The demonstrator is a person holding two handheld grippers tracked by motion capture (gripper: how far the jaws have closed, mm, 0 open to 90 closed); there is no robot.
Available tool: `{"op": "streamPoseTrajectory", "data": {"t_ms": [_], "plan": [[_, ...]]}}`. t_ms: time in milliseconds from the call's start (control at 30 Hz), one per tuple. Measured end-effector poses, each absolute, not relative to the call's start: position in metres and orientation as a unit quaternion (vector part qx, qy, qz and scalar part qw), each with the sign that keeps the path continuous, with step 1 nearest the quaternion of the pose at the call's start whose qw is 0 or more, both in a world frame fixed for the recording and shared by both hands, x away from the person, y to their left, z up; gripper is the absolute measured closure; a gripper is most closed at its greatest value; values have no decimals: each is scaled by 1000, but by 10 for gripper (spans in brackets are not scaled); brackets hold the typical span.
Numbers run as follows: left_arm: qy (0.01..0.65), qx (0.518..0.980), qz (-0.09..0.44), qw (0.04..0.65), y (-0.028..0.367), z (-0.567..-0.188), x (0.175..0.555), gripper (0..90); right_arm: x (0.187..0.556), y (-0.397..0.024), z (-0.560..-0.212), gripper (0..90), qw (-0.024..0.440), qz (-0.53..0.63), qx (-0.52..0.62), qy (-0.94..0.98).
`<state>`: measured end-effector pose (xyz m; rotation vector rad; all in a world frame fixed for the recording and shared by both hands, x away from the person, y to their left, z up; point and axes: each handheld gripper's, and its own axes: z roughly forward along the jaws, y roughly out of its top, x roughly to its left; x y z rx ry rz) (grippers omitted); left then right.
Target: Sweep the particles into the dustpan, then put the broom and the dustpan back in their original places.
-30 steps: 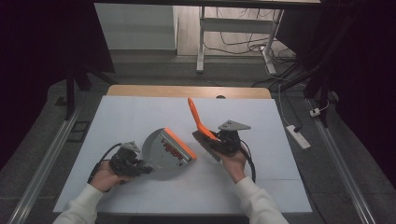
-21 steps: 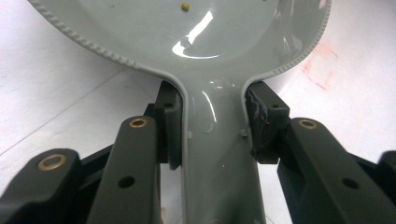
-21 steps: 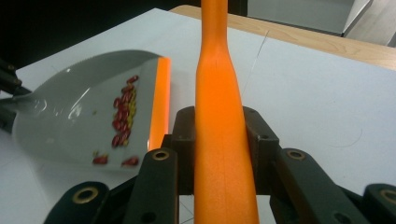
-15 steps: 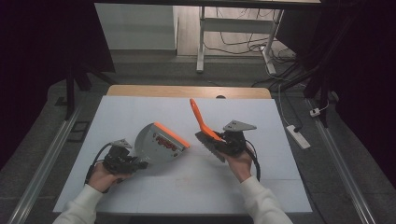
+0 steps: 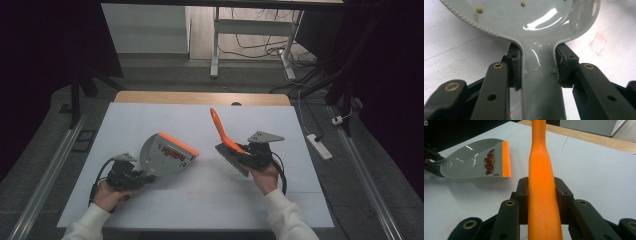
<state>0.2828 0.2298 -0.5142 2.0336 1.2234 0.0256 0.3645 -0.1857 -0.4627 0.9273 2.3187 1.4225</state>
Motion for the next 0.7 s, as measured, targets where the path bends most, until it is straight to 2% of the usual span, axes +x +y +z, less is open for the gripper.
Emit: {"op": "streamPoseTrajectory", "data": {"t_ms": [300,700], "plan": [[490,784,19,381,231,-513,276,615,356,-196,-463,702,128,488,317,803],[510,771,29,379,226,-514,268,614,340,-229,-466,701,103,480,346,799]]}}
